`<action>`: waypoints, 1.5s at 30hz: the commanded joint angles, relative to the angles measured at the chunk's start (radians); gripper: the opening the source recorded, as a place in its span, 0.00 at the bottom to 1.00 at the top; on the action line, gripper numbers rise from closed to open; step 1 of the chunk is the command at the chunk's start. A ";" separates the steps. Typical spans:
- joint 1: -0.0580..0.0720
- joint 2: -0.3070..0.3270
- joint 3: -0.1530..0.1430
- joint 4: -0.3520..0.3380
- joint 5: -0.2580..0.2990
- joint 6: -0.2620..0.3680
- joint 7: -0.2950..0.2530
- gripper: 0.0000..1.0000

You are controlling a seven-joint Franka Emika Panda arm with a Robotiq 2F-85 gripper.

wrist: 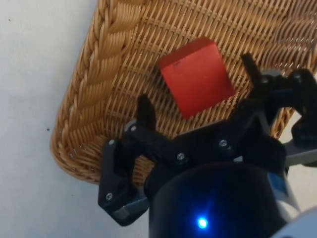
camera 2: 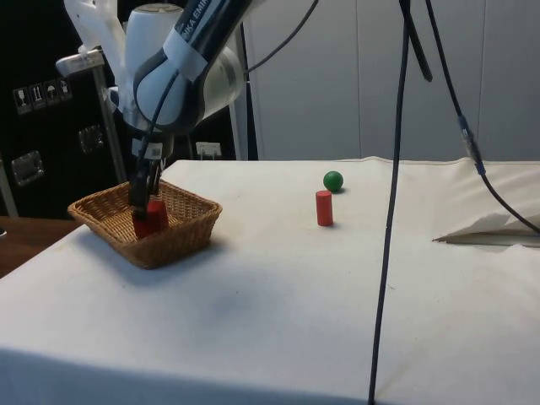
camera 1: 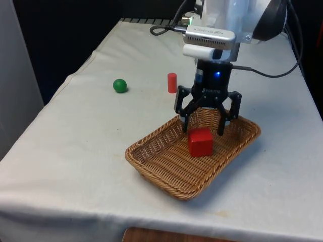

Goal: Pick up the object to the left of the cylinder and place it into the basket.

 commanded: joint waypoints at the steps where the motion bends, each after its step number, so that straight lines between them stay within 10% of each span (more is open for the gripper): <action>1: 0.001 0.003 -0.002 0.003 -0.001 -0.003 0.000 0.90; 45: 0.019 -0.173 -0.067 -0.107 -0.007 -0.144 -0.067 1.00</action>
